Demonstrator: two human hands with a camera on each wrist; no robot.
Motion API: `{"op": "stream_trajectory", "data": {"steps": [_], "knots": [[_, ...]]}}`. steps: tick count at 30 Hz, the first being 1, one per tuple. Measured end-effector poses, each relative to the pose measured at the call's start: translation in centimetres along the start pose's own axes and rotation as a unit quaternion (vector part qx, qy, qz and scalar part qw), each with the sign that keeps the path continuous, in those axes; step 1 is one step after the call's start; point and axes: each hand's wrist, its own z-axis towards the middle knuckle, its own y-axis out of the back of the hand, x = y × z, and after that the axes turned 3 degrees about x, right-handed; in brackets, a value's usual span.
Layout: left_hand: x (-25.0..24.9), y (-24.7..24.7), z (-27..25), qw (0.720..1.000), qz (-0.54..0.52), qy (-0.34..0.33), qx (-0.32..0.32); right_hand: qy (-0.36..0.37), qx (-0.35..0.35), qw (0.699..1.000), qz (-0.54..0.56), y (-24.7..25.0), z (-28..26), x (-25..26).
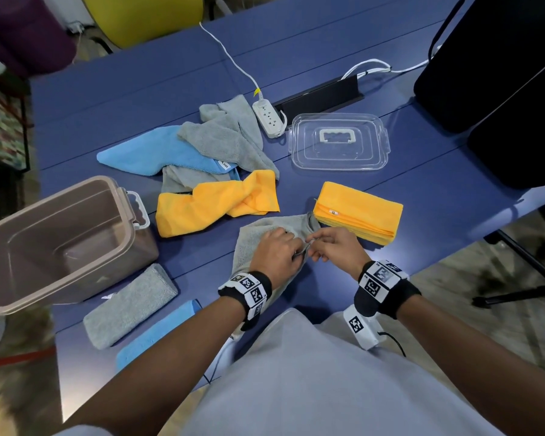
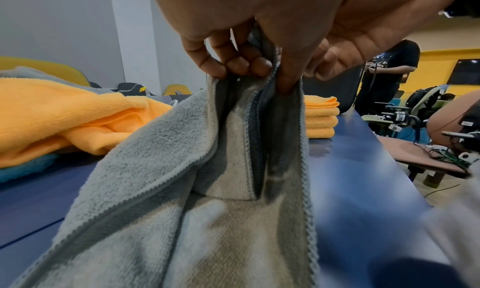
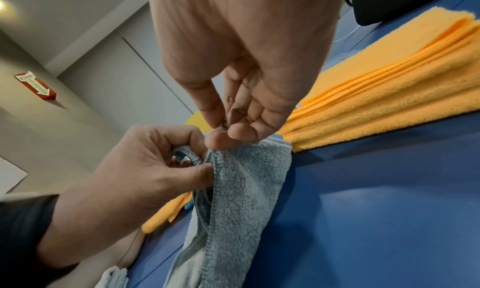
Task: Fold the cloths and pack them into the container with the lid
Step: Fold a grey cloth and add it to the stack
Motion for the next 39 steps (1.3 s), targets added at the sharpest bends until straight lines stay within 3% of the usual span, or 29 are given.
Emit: {"op": "stream_trajectory", "data": {"steps": [3,5,10,14,17,23,30,35,39], "knots": [[0.5,-0.1,-0.4,0.995,-0.087,0.036,-0.01,0.014,-0.009,1.0,-0.02,0.2,0.0,-0.5],[1.5,0.0,-1.2,0.977,-0.177,0.113,-0.014,0.023,-0.027,0.997,-0.075,0.6,0.1,-1.1],[6.8,0.4,-5.2,0.899,-0.299,0.305,-0.095,0.014,-0.053,0.977,-0.206,3.0,0.7,-4.0],[11.9,0.0,-9.6,0.821,-0.354,0.442,-0.072,0.018,-0.069,0.965,-0.251,4.3,0.6,-5.2],[13.5,-0.1,-11.4,0.761,-0.417,0.492,-0.068,0.041,-0.061,0.97,-0.231,4.4,0.3,-4.3],[11.7,0.0,-11.1,0.731,-0.49,0.475,0.009,0.055,-0.043,0.973,-0.219,3.6,1.2,-2.0],[8.4,2.2,-5.3,0.693,-0.608,0.388,-0.019,0.032,-0.034,0.97,-0.237,3.2,1.6,-2.6],[7.6,5.1,-2.6,0.726,-0.607,0.322,-0.022,0.012,-0.048,0.973,-0.227,3.6,1.1,-3.8],[8.5,3.6,-5.1,0.744,-0.533,0.404,-0.011,-0.005,-0.06,0.974,-0.217,4.4,1.0,-4.9]]}}
